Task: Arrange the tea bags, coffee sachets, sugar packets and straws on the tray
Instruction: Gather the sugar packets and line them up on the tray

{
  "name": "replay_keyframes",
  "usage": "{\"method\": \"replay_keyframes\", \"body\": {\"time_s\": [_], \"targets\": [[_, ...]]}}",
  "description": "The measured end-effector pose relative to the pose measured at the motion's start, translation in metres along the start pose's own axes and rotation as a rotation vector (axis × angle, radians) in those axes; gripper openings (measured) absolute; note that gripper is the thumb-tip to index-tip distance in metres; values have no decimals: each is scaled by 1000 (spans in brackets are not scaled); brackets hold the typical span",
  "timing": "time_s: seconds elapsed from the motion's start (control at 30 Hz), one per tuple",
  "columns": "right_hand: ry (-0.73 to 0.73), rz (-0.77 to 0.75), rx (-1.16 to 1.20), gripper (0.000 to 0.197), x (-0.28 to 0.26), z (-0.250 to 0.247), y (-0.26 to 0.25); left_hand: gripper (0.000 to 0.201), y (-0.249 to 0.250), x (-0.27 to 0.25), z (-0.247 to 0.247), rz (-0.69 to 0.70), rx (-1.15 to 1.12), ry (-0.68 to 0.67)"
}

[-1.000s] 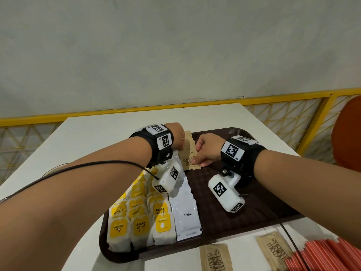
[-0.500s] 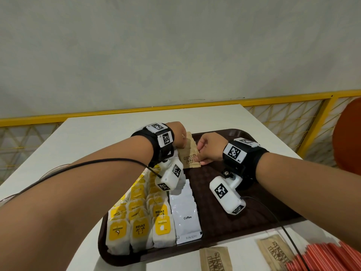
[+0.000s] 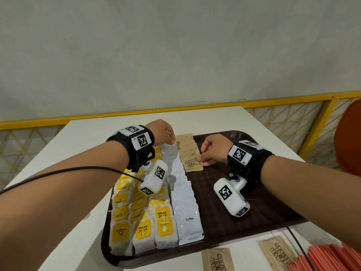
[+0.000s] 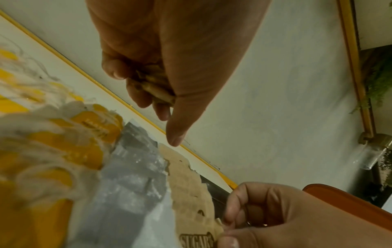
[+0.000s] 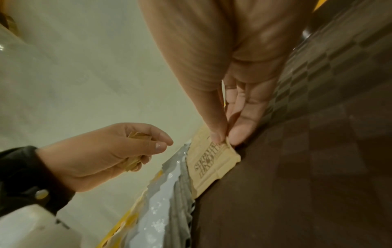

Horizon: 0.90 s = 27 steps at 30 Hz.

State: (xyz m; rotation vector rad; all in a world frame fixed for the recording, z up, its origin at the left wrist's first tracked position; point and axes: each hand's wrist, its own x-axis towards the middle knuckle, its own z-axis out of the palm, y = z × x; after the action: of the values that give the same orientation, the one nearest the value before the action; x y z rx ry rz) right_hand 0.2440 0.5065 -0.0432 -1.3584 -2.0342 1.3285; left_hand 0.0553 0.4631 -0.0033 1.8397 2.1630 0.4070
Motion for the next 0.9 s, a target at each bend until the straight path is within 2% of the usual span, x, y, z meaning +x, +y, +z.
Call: {"method": "replay_keyframes", "body": {"time_s": [0.2, 0.27, 0.33, 0.4, 0.43, 0.5, 0.6, 0.7, 0.73, 0.83, 0.9], "targets": [[-4, -4, -50, 25, -5, 1, -5, 7, 3, -5, 2, 4, -28, -11], [40, -9, -87, 23, -6, 0, -7, 11, 7, -8, 0, 4, -70, -5], [133, -51, -48, 17, -6, -2, -10, 23, 11, -11, 0, -25, -308, -25], [177, -105, 149, 12, -9, -4, -16, 41, 14, -17, 2, -73, -759, -92], [153, -130, 278, 12, -12, -4, -19, 48, 17, -20, 3, -81, -951, -119], [62, -160, 495, 21, -19, -2, -26, 52, 21, -26, 7, -52, -1146, -153], [15, -178, 578, 24, -30, 3, -32, 45, 26, -33, 13, 8, -1245, -168], [-2, -188, 609, 16, -35, 5, -33, 18, 25, -38, 15, 27, -1346, -135], [-16, -186, 608, 17, -36, 5, -33, 15, 25, -39, 14, 30, -1370, -128], [-20, -168, 585, 20, -38, 7, -34, 40, 25, -38, 11, 29, -1341, -150], [-19, -160, 595, 17, -39, 9, -35, 40, 27, -39, 11, 30, -1311, -153]]}}
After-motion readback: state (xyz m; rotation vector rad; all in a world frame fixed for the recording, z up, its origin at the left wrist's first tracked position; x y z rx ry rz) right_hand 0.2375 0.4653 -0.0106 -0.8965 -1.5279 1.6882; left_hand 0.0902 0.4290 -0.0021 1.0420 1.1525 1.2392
